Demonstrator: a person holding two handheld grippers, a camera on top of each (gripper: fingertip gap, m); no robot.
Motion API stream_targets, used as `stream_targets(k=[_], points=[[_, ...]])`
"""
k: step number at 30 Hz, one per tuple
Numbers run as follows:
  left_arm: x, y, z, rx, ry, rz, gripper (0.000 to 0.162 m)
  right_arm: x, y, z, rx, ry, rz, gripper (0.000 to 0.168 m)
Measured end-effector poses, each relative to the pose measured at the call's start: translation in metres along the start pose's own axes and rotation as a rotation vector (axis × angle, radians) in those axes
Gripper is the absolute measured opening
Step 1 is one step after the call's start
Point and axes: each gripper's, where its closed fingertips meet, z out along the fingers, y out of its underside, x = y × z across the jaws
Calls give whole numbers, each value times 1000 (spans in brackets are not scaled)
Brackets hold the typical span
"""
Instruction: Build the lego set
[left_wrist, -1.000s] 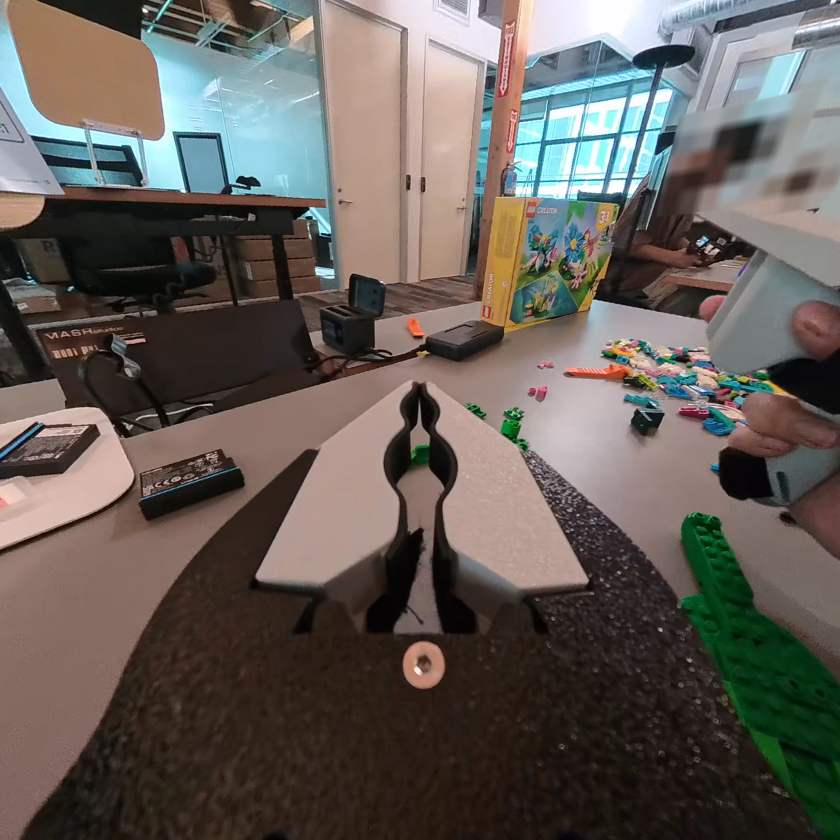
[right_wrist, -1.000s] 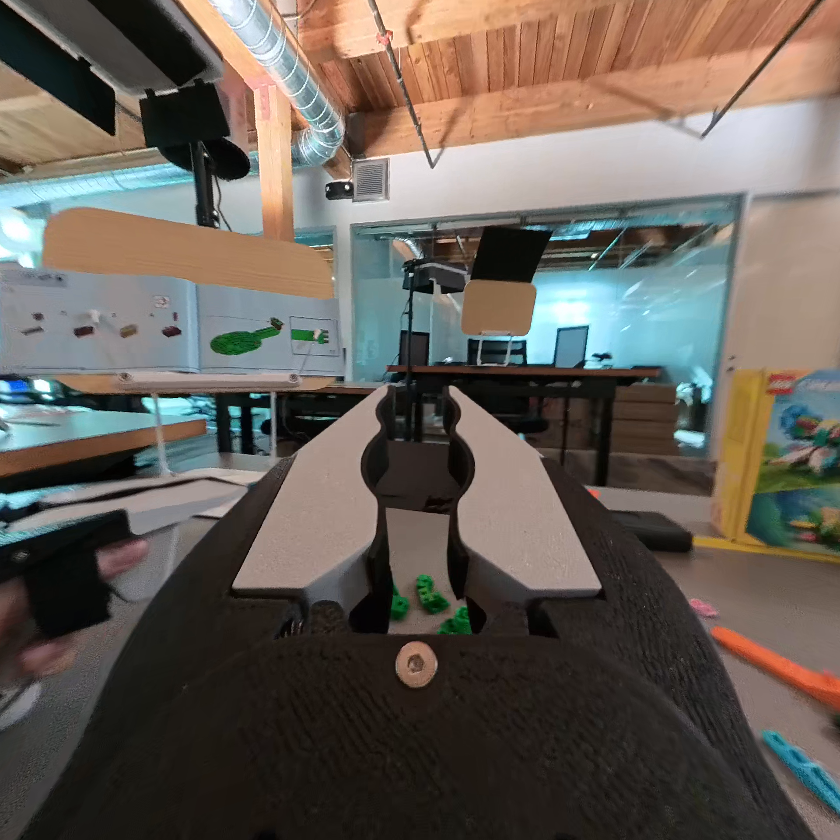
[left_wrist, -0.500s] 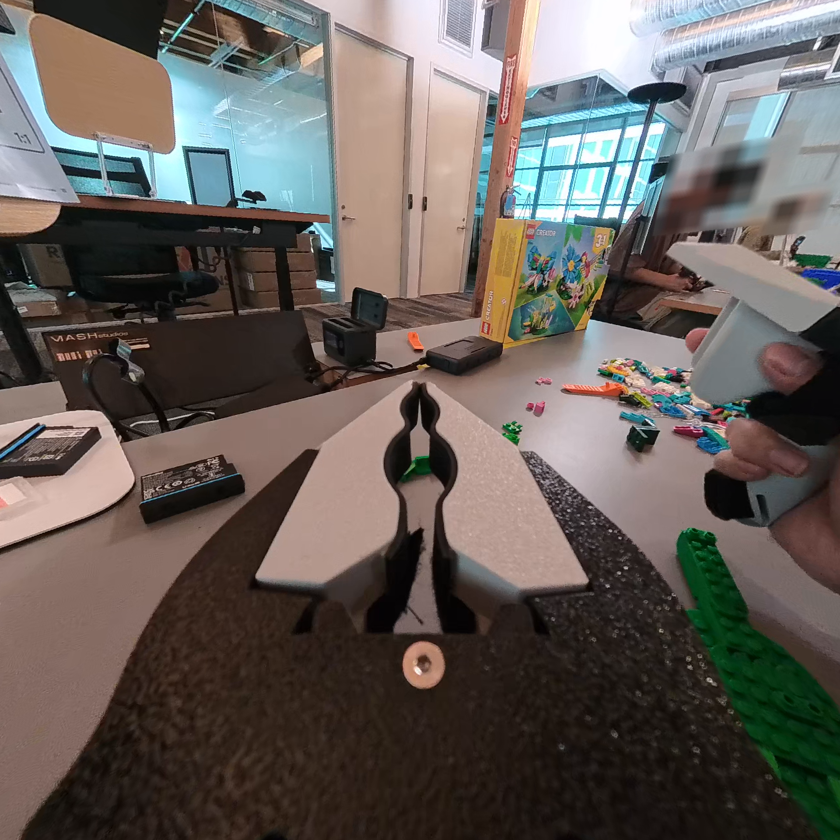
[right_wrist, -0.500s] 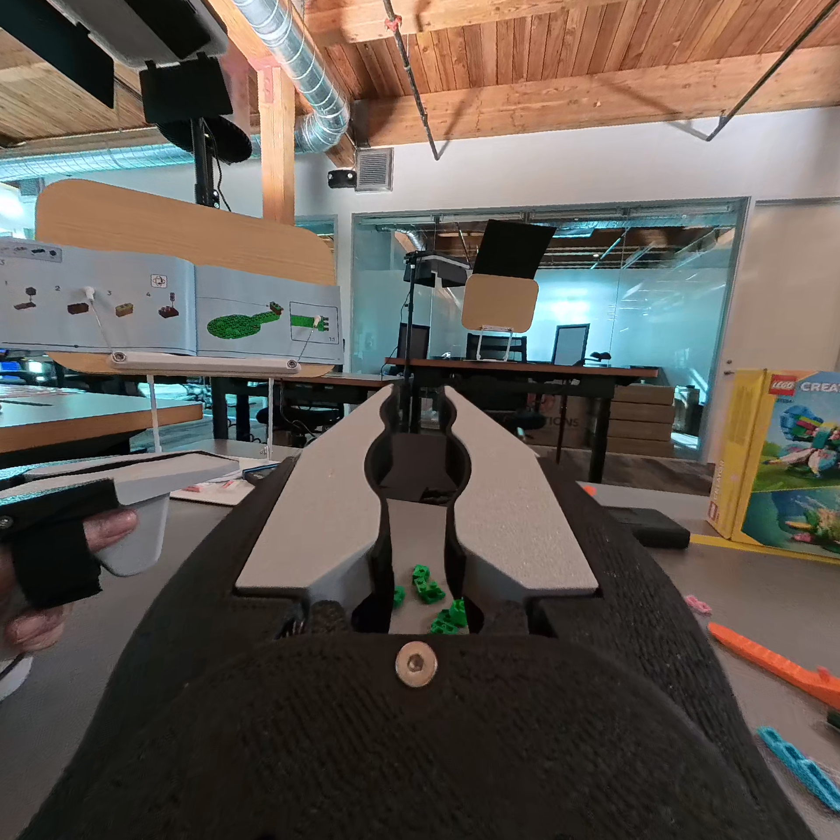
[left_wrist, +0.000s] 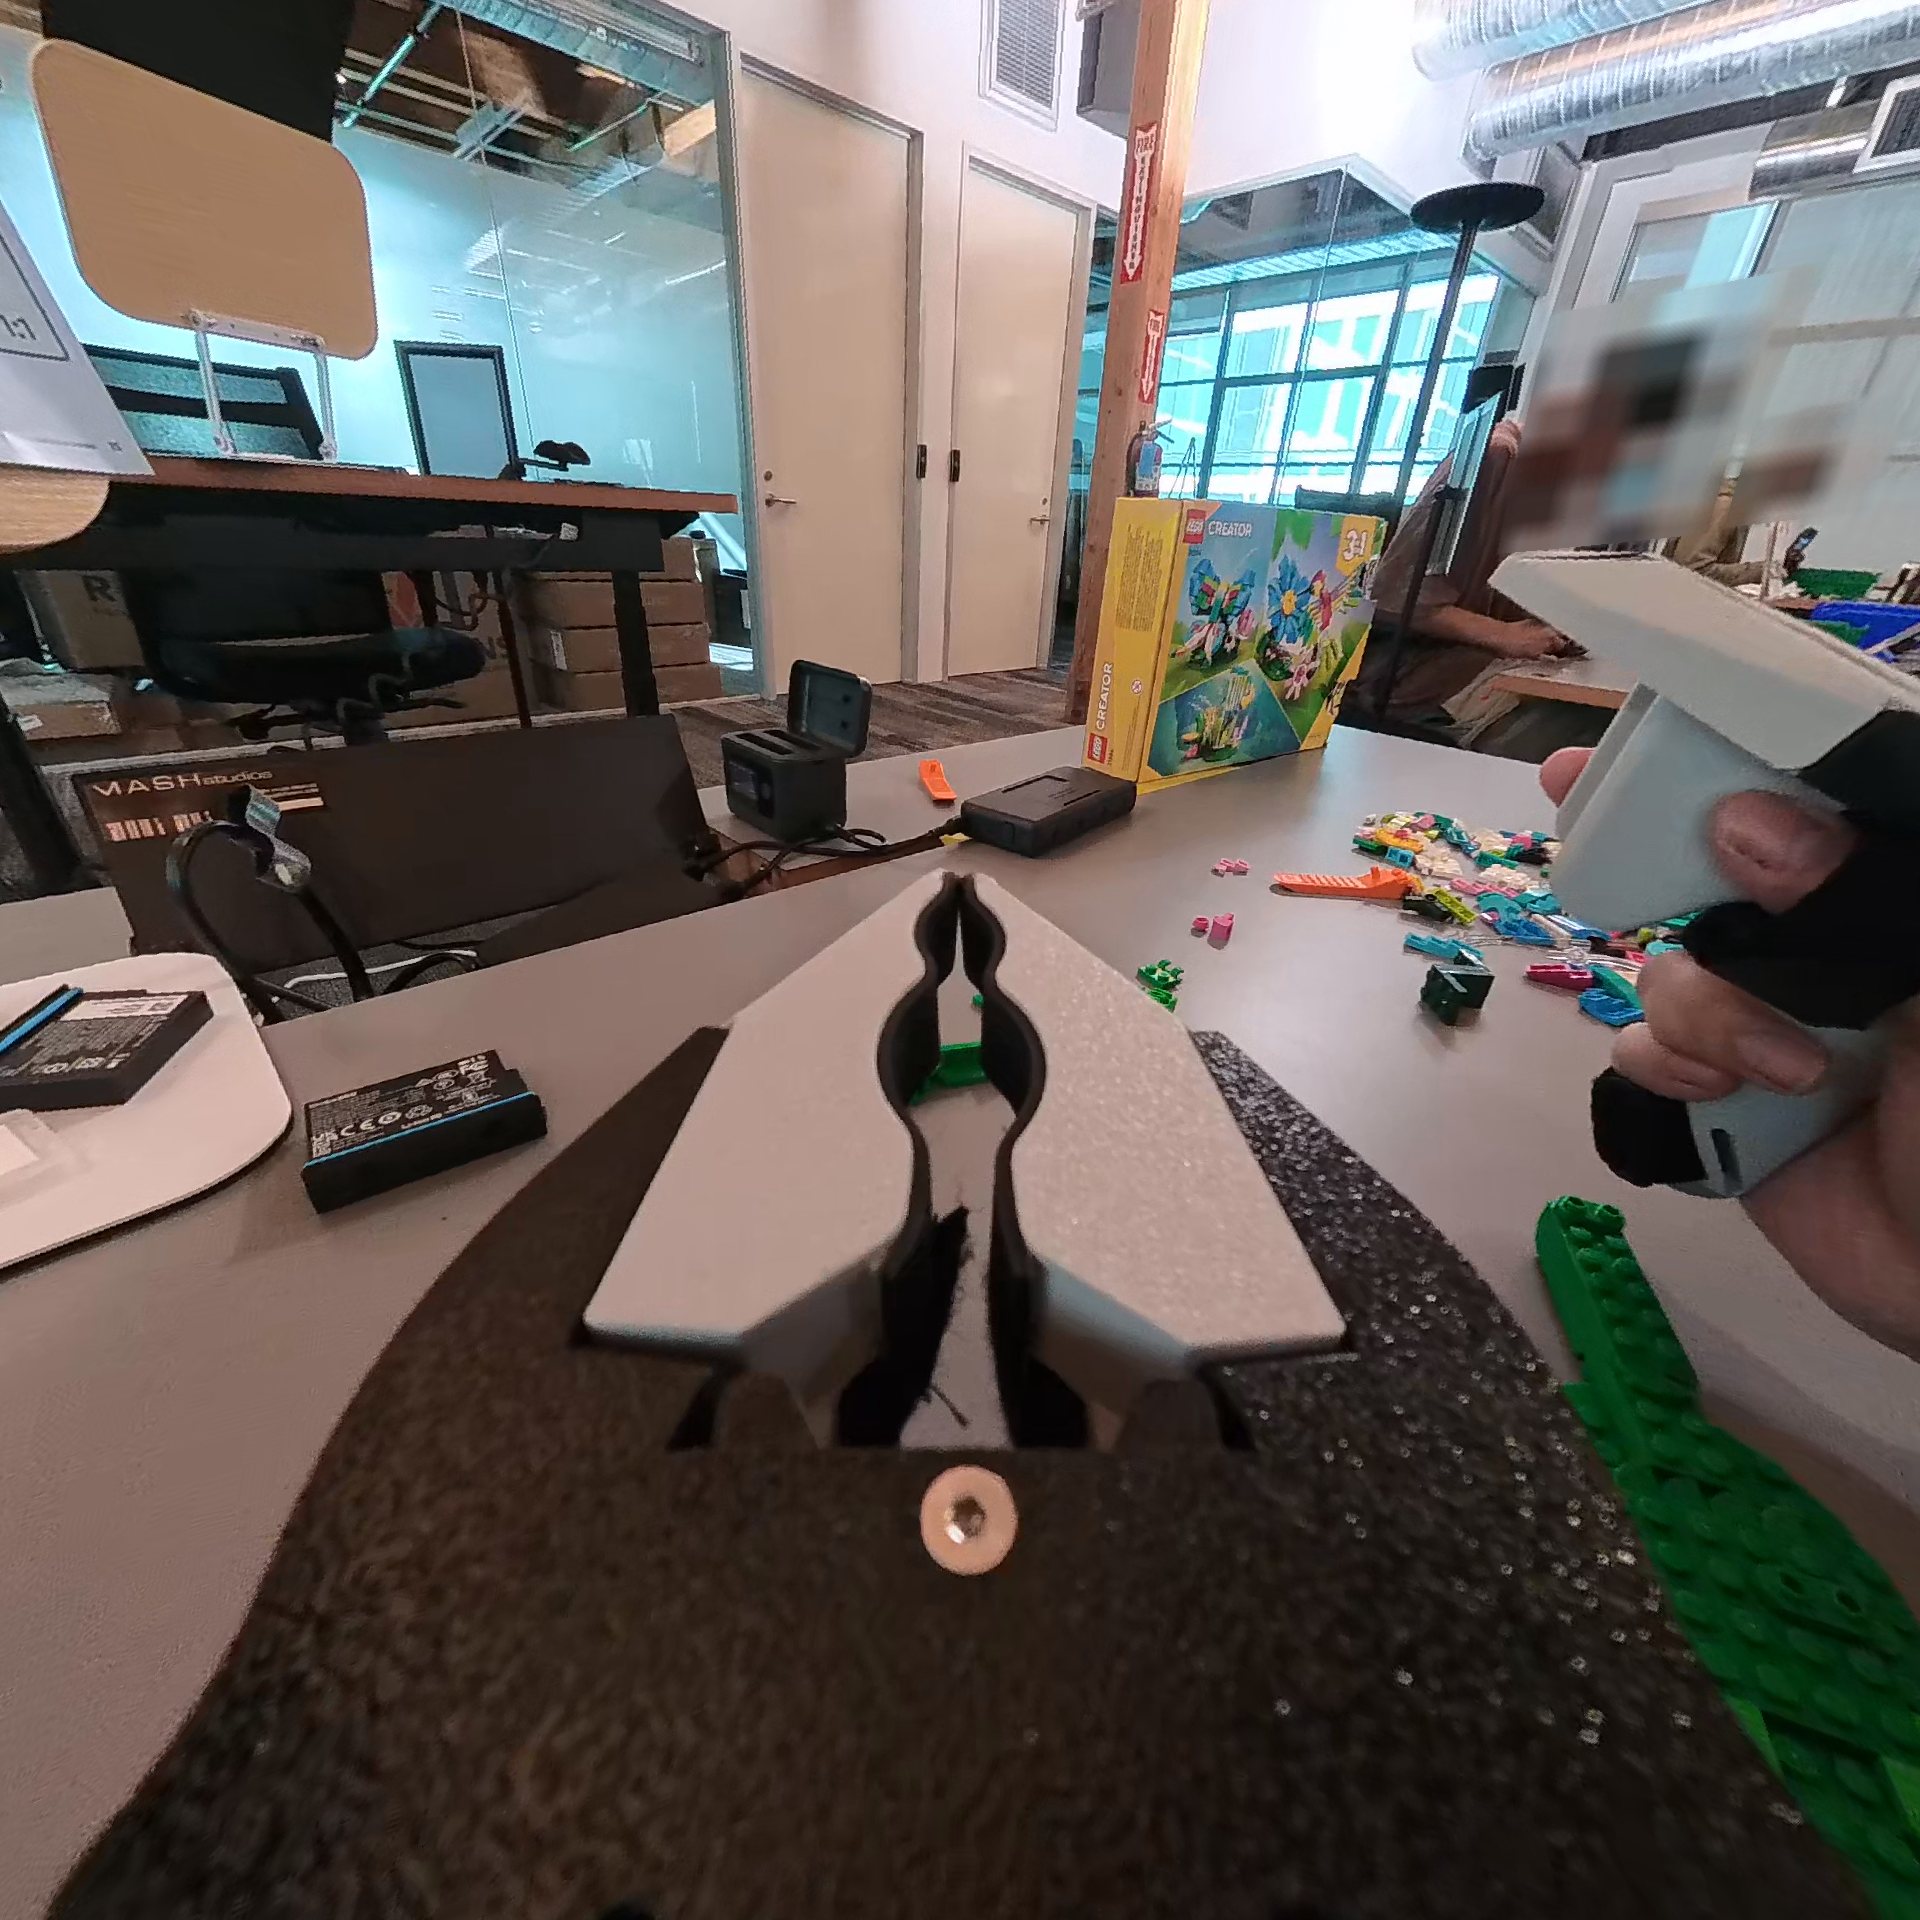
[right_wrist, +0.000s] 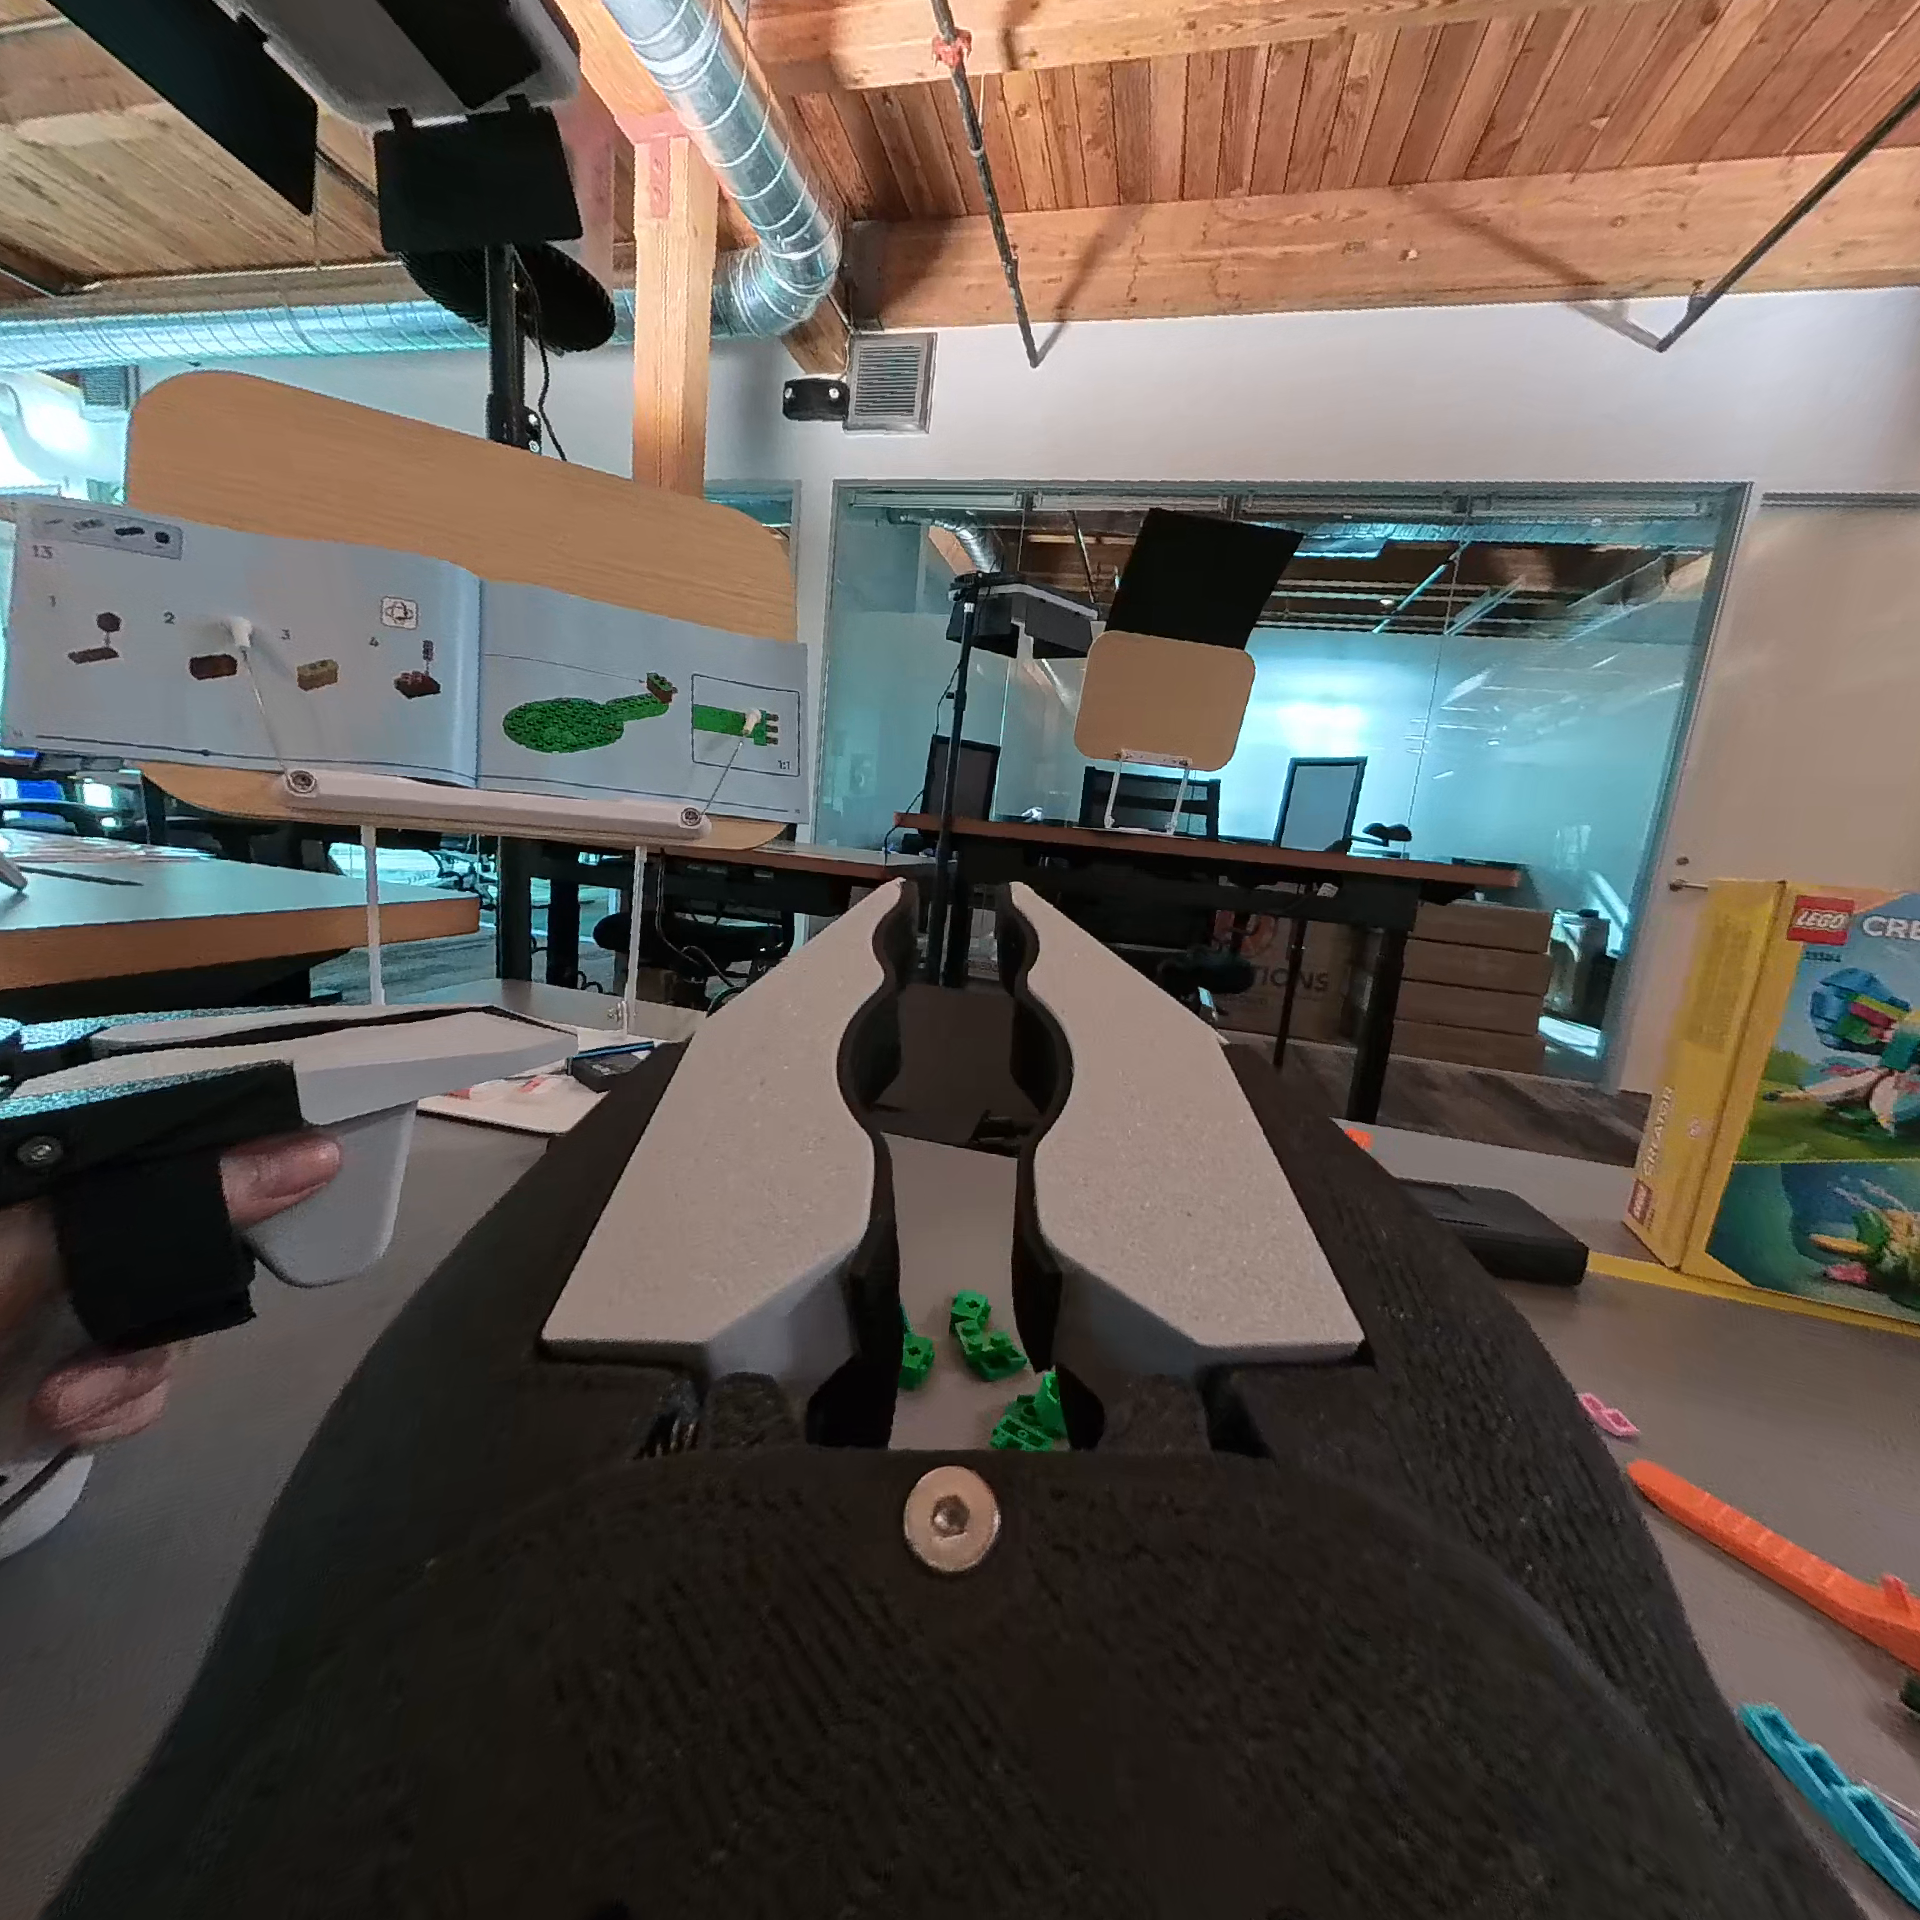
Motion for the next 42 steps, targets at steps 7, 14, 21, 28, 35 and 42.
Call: stream_targets(k=[7,14,21,28,35,42], points=[[-1,-1,-1,7,-3,-5,0,-1,3,1,-12,-7,11,13],[-1,-23,-10,116,-41,83,0,-1,1,1,-9,-12,24,12],[3,-35,-15,184,-71,150,0,18,-21,3,-49,11,105,12],[26,-47,-24,279,-73,352,0,47,-40,-12,-53,12,143,13],[18,-37,-23,247,-87,289,0,126,-65,-69,-88,41,-130,9],[5,-30,-22,230,-122,231,0,315,-72,-169,-284,432,-346,7]])
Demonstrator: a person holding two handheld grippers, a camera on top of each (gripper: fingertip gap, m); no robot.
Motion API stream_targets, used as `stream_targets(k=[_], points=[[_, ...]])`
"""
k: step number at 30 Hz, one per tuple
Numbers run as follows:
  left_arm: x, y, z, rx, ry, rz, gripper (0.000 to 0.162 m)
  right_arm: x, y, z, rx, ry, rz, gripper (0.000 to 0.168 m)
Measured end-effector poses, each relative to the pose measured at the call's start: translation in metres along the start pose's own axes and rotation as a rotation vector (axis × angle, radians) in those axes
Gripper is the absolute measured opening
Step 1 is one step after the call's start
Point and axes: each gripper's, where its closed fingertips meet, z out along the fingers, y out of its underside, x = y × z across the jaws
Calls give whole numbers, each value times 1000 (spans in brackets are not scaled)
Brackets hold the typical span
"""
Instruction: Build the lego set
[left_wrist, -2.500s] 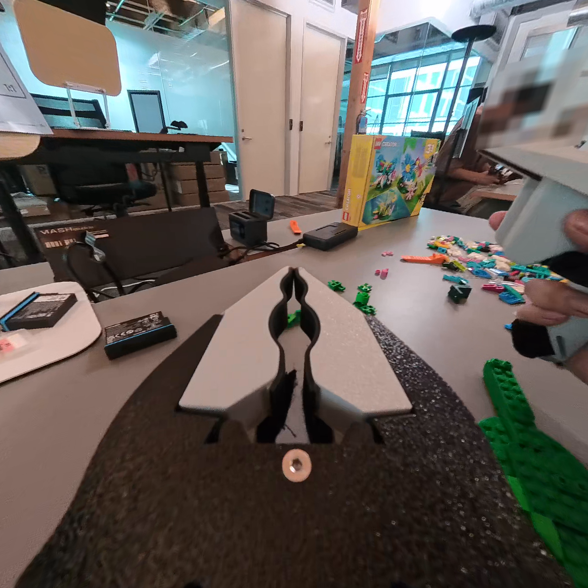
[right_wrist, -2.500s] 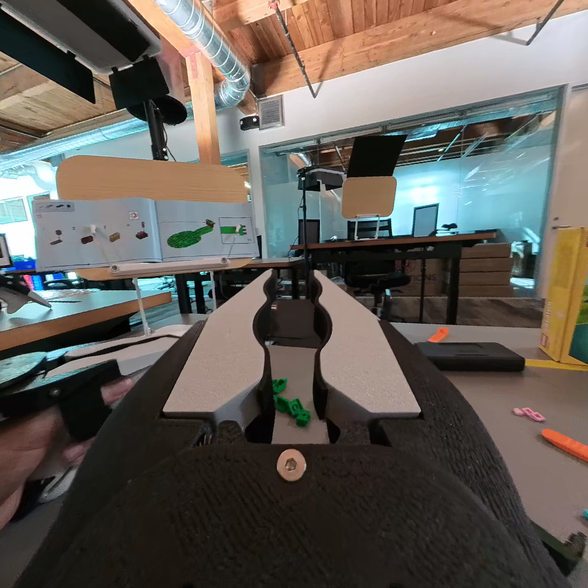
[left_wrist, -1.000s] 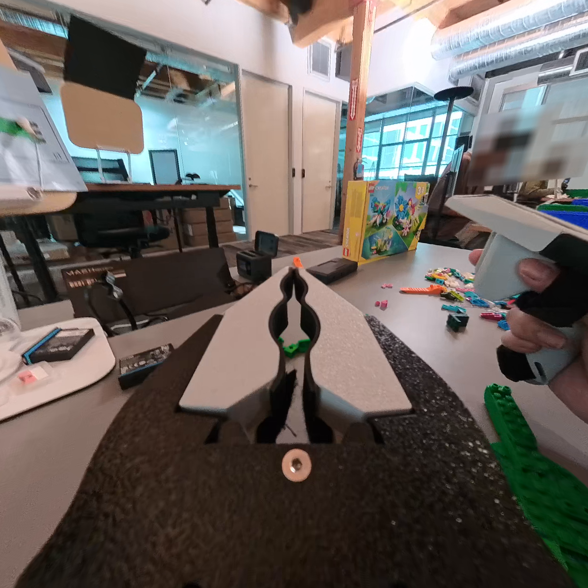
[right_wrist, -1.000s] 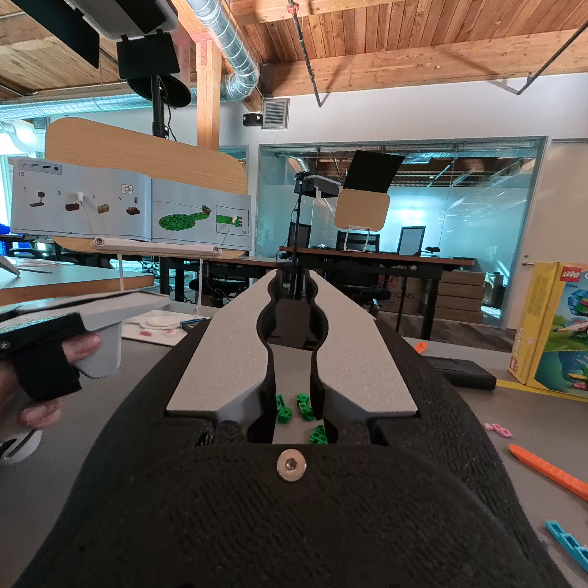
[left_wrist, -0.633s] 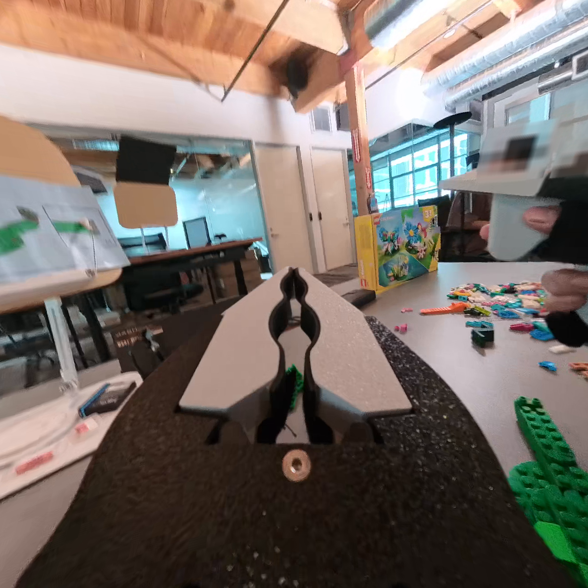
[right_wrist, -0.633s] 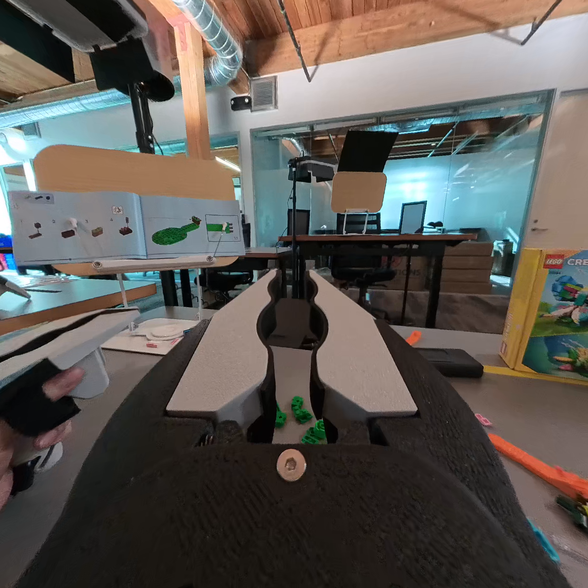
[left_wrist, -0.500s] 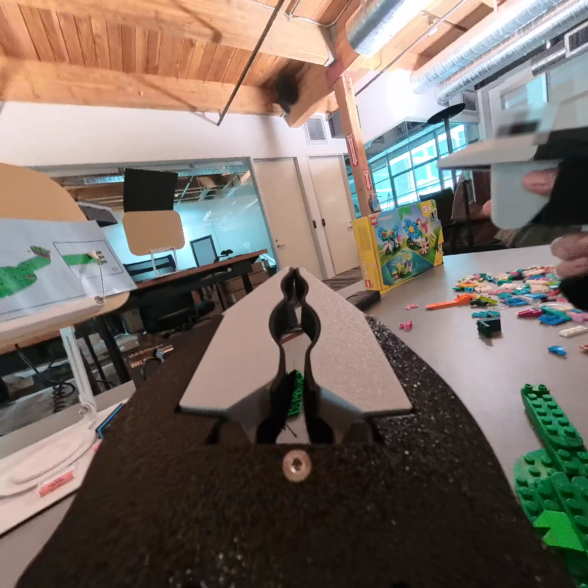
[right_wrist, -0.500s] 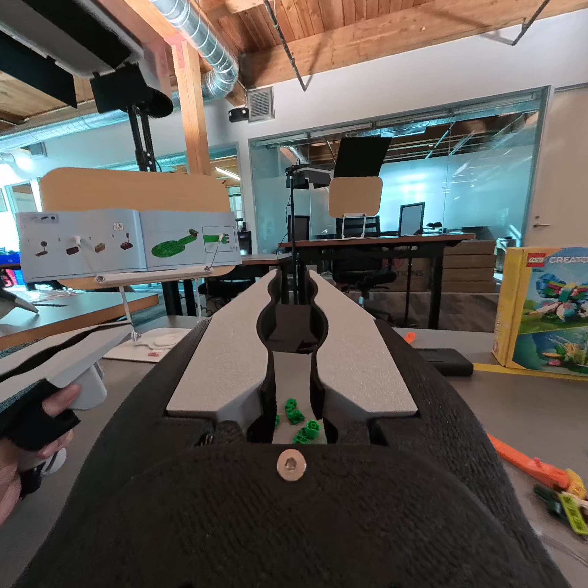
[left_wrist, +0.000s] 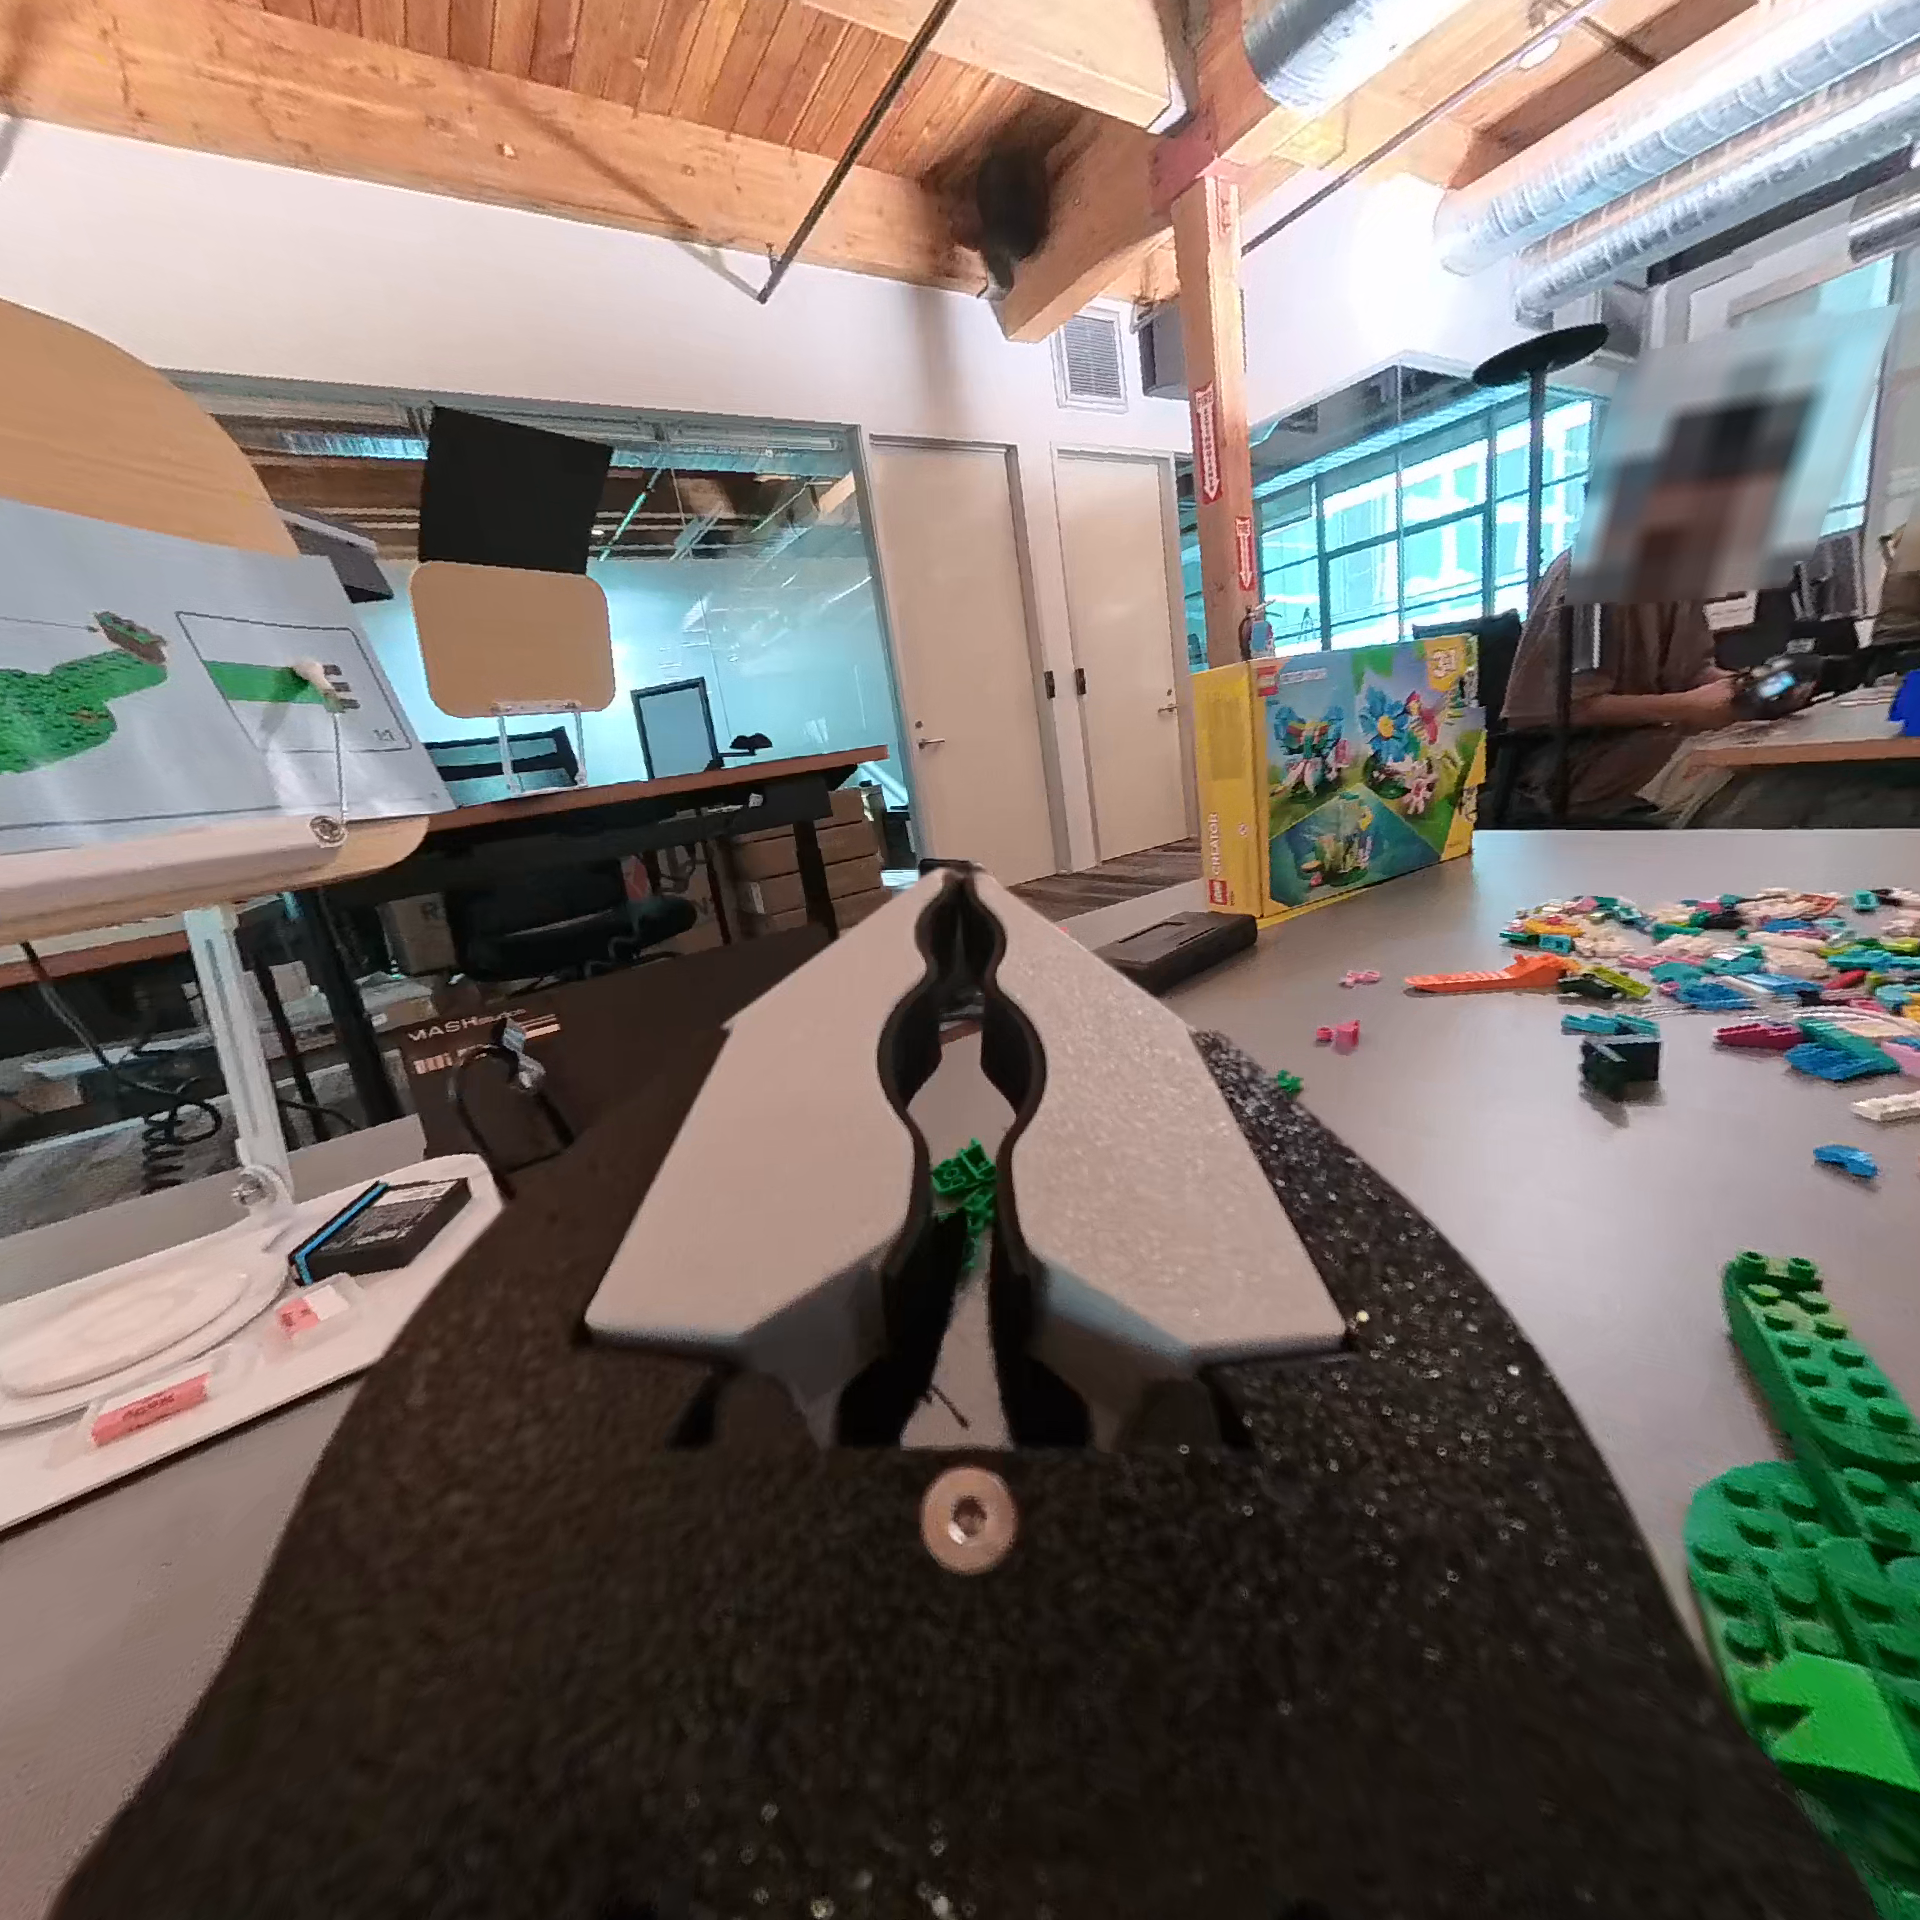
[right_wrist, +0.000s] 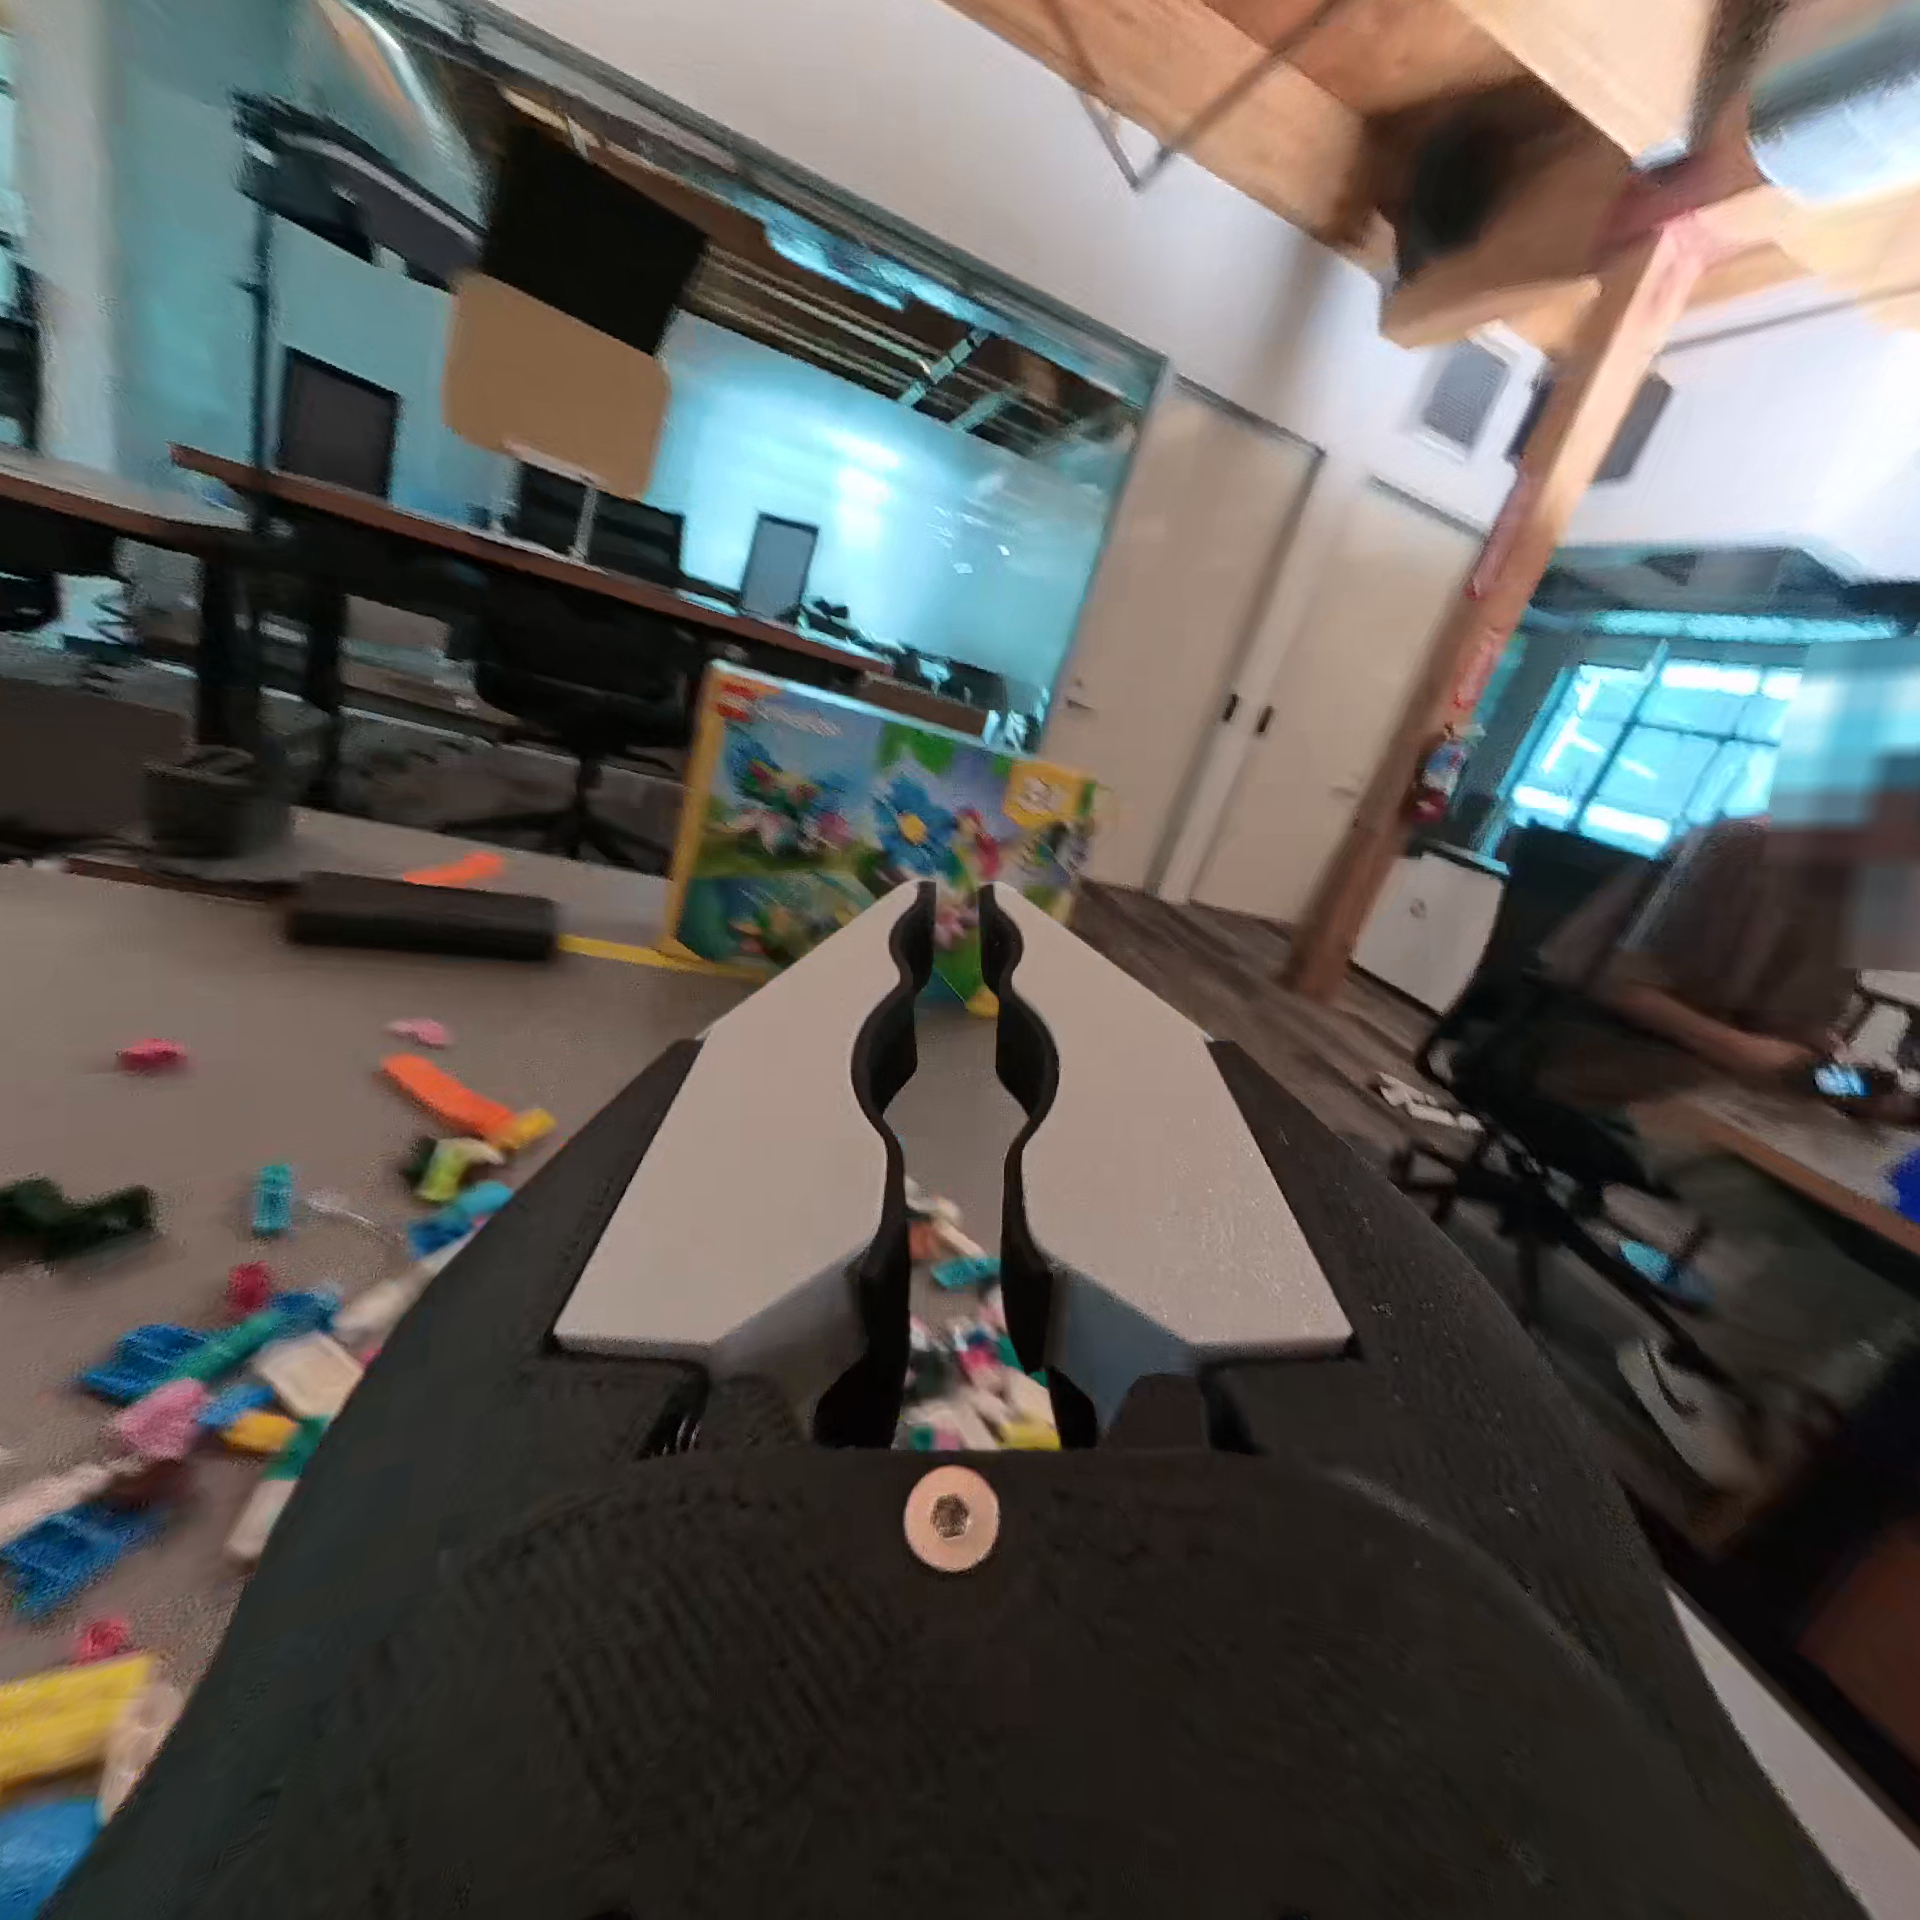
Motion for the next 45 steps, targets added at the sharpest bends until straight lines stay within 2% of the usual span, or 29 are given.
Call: stream_targets(k=[3,7,12,17,22,29,45], points=[[2,2,0,-11,-10,53,0,43,37,-4,-122,16,3,7],[3,7,3,-41,-36,129,0,64,80,1,-298,-28,8,9],[-2,14,7,-79,-83,160,0,116,91,4,-139,318,-125,8],[-11,17,8,-93,-123,151,0,110,104,5,-120,332,-310,7],[-11,15,9,-76,-110,119,0,110,108,5,-99,332,-277,7],[-9,14,12,-54,-62,64,0,108,120,8,-160,340,-304,7],[-5,14,12,-49,-37,62,0,110,126,10,-209,366,-386,6]])
